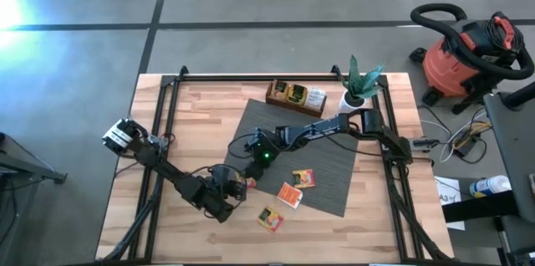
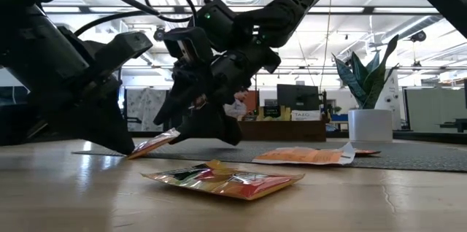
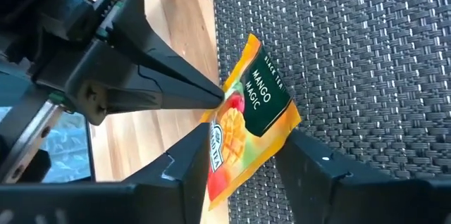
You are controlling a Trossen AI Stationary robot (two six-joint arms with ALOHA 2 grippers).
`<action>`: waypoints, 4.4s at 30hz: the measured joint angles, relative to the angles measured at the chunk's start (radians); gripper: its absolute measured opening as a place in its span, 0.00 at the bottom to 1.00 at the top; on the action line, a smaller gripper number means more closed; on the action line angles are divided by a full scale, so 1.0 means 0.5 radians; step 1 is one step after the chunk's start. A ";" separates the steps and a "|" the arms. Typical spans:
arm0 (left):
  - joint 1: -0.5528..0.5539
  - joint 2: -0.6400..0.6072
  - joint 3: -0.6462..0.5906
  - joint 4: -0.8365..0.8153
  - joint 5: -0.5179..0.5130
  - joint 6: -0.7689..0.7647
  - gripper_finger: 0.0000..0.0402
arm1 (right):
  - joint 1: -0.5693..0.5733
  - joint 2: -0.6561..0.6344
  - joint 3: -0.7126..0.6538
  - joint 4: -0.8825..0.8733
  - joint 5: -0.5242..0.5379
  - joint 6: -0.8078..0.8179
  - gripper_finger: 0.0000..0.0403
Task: Pick & Place Tea
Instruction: Put the orange tea bag into the left section of the wooden organizer
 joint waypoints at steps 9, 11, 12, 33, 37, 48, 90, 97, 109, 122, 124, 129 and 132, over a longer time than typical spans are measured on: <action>0.000 -0.005 0.019 0.007 -0.107 0.002 0.00 | 0.001 0.000 0.000 -0.006 -0.083 -0.018 0.14; 0.000 -0.005 0.022 0.007 -0.109 0.002 0.00 | 0.001 0.000 0.000 -0.006 -0.085 -0.022 0.08; 0.000 -0.006 0.023 0.007 -0.110 0.002 0.00 | 0.000 0.000 0.000 -0.006 -0.089 -0.038 0.05; -0.087 -0.638 0.010 -0.379 -0.634 0.193 0.00 | -0.056 -0.365 -0.018 -0.027 0.385 -0.275 0.02; -0.087 -0.734 0.002 -0.409 -0.731 0.258 0.00 | -0.061 -0.537 -0.044 -0.118 0.577 -0.380 0.02; -0.040 -0.987 0.002 -0.343 -0.951 0.765 0.19 | -0.072 -0.914 -0.269 -0.219 0.850 -0.472 0.02; 0.488 -1.221 -0.010 0.286 0.078 2.080 0.21 | 0.123 -1.064 -0.275 -0.164 0.847 -0.489 0.02; 0.491 -1.225 -0.079 0.264 0.051 2.035 0.21 | 0.147 -1.108 -0.277 -0.278 0.929 -0.489 0.02; 0.498 -1.224 -0.217 0.901 0.152 2.255 0.21 | 0.176 -1.180 -0.300 -0.291 0.963 -0.480 0.02; 0.507 -1.223 -0.286 1.007 0.269 2.235 0.21 | 0.188 -1.180 -0.301 -0.240 1.007 -0.426 0.02; 0.508 -1.223 -0.286 1.021 0.269 2.255 0.20 | 0.188 -1.180 -0.301 -0.213 1.012 -0.411 0.02; 0.508 -1.217 -0.286 1.021 0.234 2.300 0.10 | 0.188 -1.158 -0.301 -0.091 1.059 -0.352 0.02; 0.508 -1.216 -0.286 1.014 0.218 2.313 0.03 | 0.188 -1.151 -0.301 -0.108 1.065 -0.352 0.02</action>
